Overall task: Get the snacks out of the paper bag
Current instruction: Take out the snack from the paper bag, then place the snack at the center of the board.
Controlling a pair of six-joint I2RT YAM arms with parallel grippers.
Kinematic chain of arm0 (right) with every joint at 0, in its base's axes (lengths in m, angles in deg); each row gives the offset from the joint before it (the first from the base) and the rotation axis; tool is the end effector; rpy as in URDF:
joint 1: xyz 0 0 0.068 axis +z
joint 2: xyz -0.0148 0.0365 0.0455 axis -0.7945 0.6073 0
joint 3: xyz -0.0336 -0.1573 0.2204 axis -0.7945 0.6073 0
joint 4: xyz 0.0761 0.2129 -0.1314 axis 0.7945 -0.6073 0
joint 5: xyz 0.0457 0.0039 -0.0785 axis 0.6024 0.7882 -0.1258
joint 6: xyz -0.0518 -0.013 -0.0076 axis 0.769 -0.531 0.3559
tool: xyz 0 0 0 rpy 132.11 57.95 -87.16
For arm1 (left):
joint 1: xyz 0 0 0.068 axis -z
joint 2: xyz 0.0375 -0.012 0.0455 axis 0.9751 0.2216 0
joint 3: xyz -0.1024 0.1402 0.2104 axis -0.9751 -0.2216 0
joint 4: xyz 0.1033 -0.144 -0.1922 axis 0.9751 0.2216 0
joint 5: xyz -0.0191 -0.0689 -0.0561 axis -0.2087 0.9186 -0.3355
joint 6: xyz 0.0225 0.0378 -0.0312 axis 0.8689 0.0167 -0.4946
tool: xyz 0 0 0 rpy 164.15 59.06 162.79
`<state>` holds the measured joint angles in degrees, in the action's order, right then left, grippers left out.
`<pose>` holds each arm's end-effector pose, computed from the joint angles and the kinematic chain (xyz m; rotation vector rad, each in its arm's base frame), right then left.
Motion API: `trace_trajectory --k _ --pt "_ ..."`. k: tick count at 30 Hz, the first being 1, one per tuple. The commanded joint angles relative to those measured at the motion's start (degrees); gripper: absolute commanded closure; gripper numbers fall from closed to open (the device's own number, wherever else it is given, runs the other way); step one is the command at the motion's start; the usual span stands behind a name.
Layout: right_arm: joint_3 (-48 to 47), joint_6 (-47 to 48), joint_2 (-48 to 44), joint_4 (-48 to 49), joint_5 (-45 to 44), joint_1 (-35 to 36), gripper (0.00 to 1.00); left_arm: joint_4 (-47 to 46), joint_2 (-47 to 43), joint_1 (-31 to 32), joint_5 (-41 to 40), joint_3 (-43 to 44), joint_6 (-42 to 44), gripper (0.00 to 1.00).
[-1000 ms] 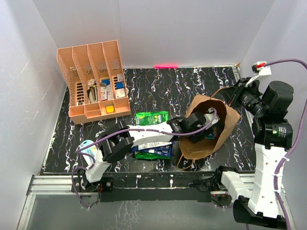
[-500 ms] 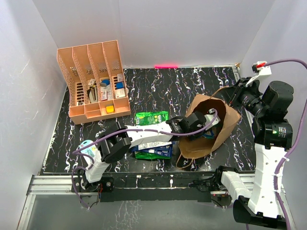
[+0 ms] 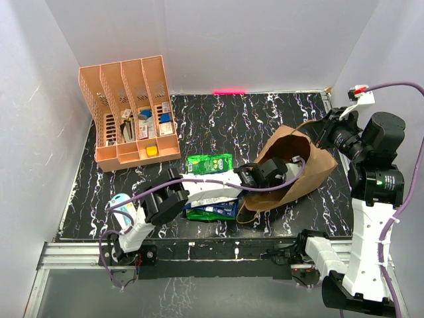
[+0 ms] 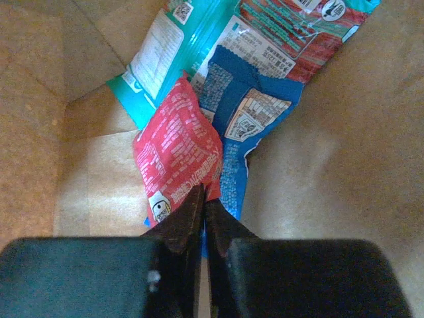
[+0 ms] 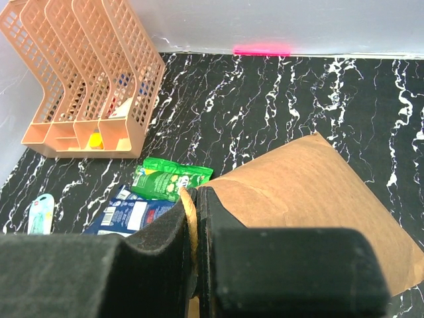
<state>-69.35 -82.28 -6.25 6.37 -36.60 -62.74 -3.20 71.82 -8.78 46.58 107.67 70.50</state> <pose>0.1340 -0.0046 0.4653 -0.0863 1.8220 0.5090 0.1937 -0.4697 0.2138 1.2844 1.6949 -0.3662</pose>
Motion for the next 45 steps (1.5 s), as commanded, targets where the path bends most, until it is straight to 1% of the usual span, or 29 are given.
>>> trace_trajectory --k 1,6,9,12,14,18,24,31,34,38,40,42,45 --pt "-1.6 0.1 -0.9 4.3 -0.7 0.3 0.92 -2.6 -7.5 0.5 -3.1 -1.9 2.4 1.0" --pt "-1.5 0.1 -0.9 4.6 -0.9 0.3 0.92 -5.4 -14.8 2.2 -7.2 -7.2 3.0 1.0" --pt "-1.1 0.0 -1.1 4.7 -1.4 0.3 0.92 -6.1 -18.8 3.0 -11.5 -10.1 1.4 1.0" --pt "-1.0 0.0 -1.2 4.8 -1.4 0.3 0.92 -3.5 -21.8 3.4 -13.8 -10.4 -1.4 1.0" --pt "-1.0 -0.2 -1.2 4.9 -1.4 0.3 0.92 -1.3 -24.0 3.8 -13.9 -10.5 -3.2 1.0" --pt "-1.1 -0.2 -1.2 4.9 -1.5 0.3 0.92 1.9 -29.7 4.5 -11.9 -12.1 -6.5 1.0" --pt "-0.4 -0.2 -1.4 5.2 -1.3 0.3 0.92 4.7 -41.6 4.6 -3.5 -15.6 -11.6 1.0" --pt "-0.2 -0.2 -1.6 5.6 -1.1 0.2 0.92 11.6 -52.4 4.6 2.2 -14.8 -17.3 1.0" --pt "-0.1 -0.1 -1.7 5.7 -1.0 0.3 0.92 15.3 -55.6 4.5 -0.3 -13.9 -19.2 1.0" --pt "0.4 0.1 -1.9 5.8 -1.0 0.2 0.92 24.0 -56.7 4.5 -10.6 -12.0 -21.3 1.0" --pt "0.6 0.2 -2.0 5.8 -1.0 0.3 0.92 27.5 -56.2 4.2 -14.2 -11.5 -22.9 1.0" --pt "0.9 0.2 -2.1 5.9 -0.8 0.3 0.92 30.0 -56.0 3.0 -15.8 -11.6 -24.8 1.0" --pt "0.9 0.3 -2.1 6.0 -0.9 0.2 0.92 32.7 -55.7 -0.6 -14.8 -12.8 -27.6 1.0"
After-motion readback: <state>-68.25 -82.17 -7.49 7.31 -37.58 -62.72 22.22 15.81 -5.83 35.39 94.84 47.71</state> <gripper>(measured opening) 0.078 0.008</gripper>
